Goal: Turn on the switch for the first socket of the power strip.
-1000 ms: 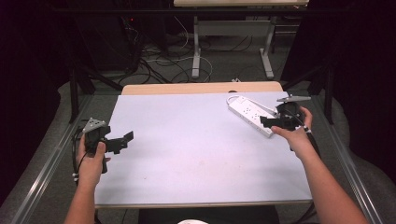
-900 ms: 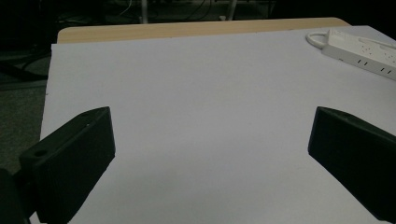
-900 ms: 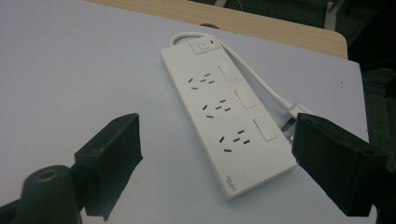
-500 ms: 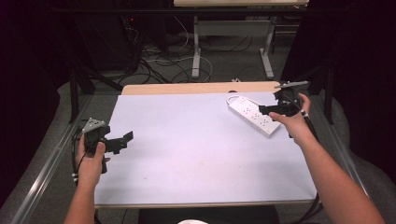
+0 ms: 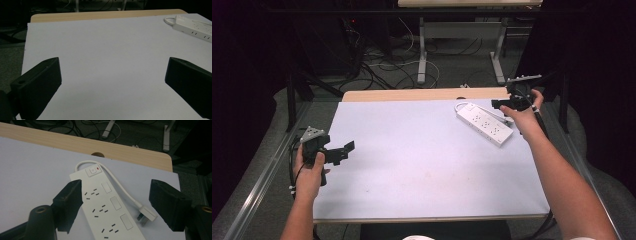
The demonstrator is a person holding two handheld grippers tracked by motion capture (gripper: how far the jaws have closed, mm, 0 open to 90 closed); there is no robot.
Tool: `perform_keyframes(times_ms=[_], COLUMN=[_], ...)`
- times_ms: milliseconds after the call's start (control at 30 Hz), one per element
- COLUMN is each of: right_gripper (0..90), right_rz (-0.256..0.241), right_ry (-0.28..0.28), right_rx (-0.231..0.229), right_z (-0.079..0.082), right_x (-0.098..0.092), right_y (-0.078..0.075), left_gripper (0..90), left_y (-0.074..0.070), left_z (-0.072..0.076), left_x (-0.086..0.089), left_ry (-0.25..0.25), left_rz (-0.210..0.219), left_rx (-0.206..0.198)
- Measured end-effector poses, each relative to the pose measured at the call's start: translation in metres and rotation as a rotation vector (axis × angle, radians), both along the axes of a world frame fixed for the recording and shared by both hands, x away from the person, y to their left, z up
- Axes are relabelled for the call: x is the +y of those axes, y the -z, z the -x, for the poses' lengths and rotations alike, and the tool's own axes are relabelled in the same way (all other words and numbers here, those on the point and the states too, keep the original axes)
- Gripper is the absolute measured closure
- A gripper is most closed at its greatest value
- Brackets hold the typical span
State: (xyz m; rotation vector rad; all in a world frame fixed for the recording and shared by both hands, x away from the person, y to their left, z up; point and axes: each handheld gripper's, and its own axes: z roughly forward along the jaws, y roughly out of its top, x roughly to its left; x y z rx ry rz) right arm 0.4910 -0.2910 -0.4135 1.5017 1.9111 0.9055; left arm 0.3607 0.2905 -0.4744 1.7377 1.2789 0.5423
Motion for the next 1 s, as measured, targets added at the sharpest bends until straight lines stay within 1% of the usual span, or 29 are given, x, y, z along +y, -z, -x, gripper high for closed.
perform_keyframes(times_ms=[33, 67, 100, 133, 267, 367, 433, 467, 567, 767, 833, 967, 1000], right_gripper=[29.2, 29.2, 31.9, 32.5, 36.8, 40.3, 41.9, 42.3, 43.6, 45.6, 45.6, 45.6, 45.7], right_rz=[0.005, 0.005, 0.011, 0.008, 0.010, -0.004, 0.004, 0.006, 0.019, 0.016, 0.015, 0.027, 0.021], right_ry=[-0.003, -0.003, -0.007, -0.006, -0.017, -0.030, -0.042, -0.043, -0.051, -0.061, -0.055, -0.048, -0.045], right_rx=[0.011, 0.011, 0.015, 0.023, 0.009, 0.010, 0.011, 0.016, 0.009, 0.002, 0.000, -0.008, -0.006], right_z=[-0.005, -0.005, -0.009, -0.011, -0.019, -0.023, -0.026, -0.028, -0.033, -0.042, -0.044, -0.050, -0.051], right_x=[0.001, 0.001, 0.002, 0.003, 0.005, 0.008, 0.010, 0.012, 0.015, 0.025, 0.028, 0.030, 0.030], right_y=[0.000, 0.000, 0.001, 0.001, 0.001, 0.004, 0.006, 0.007, 0.011, 0.018, 0.020, 0.026, 0.027], left_gripper=[0.5, 0.5, 0.5, 0.5, 0.5, 0.5, 0.5, 0.5, 0.5, 0.5, 0.5, 0.5, 0.5], left_y=[0.000, 0.000, 0.000, 0.000, 0.000, 0.000, 0.001, 0.001, 0.001, 0.001, 0.001, 0.002, 0.002], left_z=[0.000, 0.000, 0.000, 0.000, 0.000, 0.000, -0.001, -0.001, -0.001, -0.001, -0.001, -0.002, -0.002], left_x=[0.000, 0.000, 0.000, 0.000, 0.000, 0.000, 0.001, 0.001, 0.000, 0.000, 0.001, 0.000, 0.000], left_ry=[0.001, 0.001, 0.000, 0.001, 0.001, 0.000, 0.002, 0.003, 0.004, 0.004, 0.001, -0.002, -0.003], left_rz=[-0.002, -0.002, -0.003, -0.004, -0.004, -0.003, -0.002, -0.002, -0.003, -0.001, -0.002, -0.006, -0.008], left_rx=[0.002, 0.001, 0.002, 0.004, 0.000, 0.001, 0.006, 0.005, 0.005, 0.005, 0.005, 0.007, 0.009])
